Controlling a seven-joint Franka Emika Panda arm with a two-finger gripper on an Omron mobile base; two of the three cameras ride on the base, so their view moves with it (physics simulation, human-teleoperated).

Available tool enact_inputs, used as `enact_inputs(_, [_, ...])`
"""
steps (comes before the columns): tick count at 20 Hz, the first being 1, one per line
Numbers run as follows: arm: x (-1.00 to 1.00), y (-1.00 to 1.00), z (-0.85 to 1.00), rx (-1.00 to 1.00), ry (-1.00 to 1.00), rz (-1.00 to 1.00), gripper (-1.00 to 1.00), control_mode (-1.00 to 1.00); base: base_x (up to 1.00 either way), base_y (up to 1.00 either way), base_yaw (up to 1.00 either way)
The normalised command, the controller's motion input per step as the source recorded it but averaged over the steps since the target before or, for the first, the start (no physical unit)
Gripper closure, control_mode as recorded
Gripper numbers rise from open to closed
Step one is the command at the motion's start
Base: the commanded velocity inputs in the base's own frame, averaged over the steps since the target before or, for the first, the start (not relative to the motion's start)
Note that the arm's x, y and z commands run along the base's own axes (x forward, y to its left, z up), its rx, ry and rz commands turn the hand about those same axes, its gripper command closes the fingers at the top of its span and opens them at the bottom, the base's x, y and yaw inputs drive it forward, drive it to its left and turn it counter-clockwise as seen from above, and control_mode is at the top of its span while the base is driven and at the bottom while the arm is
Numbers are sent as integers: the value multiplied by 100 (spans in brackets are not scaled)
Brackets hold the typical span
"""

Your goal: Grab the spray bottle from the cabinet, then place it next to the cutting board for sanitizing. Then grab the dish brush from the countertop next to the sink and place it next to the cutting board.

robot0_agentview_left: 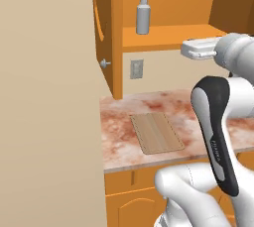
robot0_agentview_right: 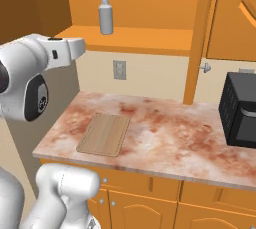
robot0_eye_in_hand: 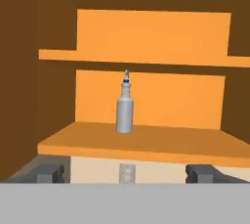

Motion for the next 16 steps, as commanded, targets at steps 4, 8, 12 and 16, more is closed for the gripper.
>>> enact_inputs(4, [20,0,36,0,-12,1,-100,-100,0,0,0])
enact_inputs(8, [42,0,25,0,-1,0,-100,-100,0,0,0])
enact_inputs(12, [59,2,24,0,0,0,-100,-100,0,0,0])
enact_inputs(16, [72,0,4,0,0,0,-100,-100,0,0,0])
